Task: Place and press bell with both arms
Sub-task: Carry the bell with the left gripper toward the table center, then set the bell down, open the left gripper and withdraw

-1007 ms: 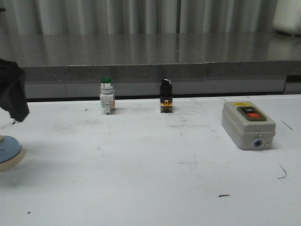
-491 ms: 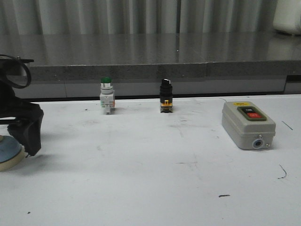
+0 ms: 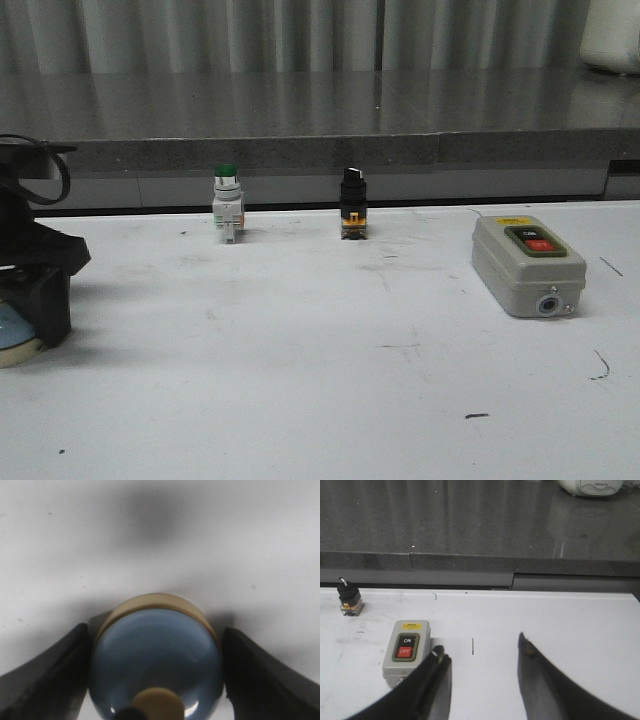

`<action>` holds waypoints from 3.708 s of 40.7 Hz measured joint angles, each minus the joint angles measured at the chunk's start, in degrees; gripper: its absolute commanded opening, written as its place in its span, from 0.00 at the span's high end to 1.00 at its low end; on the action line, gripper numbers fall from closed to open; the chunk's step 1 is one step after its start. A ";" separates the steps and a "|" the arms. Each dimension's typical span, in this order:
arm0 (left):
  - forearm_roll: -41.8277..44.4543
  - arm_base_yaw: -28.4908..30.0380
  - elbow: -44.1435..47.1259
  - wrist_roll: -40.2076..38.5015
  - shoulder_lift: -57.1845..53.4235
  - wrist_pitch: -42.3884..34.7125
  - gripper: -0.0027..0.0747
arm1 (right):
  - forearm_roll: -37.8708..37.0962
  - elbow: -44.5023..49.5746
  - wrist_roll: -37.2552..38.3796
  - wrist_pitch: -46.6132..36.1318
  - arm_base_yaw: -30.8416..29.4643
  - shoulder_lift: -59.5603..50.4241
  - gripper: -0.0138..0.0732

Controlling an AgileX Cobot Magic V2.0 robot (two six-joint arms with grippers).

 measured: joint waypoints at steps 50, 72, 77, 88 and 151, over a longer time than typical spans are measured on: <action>0.14 -24.26 -36.81 2.98 20.35 15.92 0.41 | 0.00 0.00 0.00 0.00 0.00 0.00 0.44; 0.11 -24.26 -46.47 2.98 20.73 25.16 0.27 | 0.00 0.00 0.00 0.00 0.00 0.00 0.44; 0.11 -24.15 -51.30 2.98 20.73 28.74 0.50 | 0.00 0.00 0.00 0.00 0.00 0.00 0.44; 0.11 -23.78 -52.82 2.98 19.32 29.87 0.99 | 0.00 0.00 0.00 0.00 0.00 0.02 0.44; 1.37 6.72 30.74 -2.42 -101.85 -1.83 0.99 | 0.00 0.00 0.00 0.00 0.00 0.02 0.44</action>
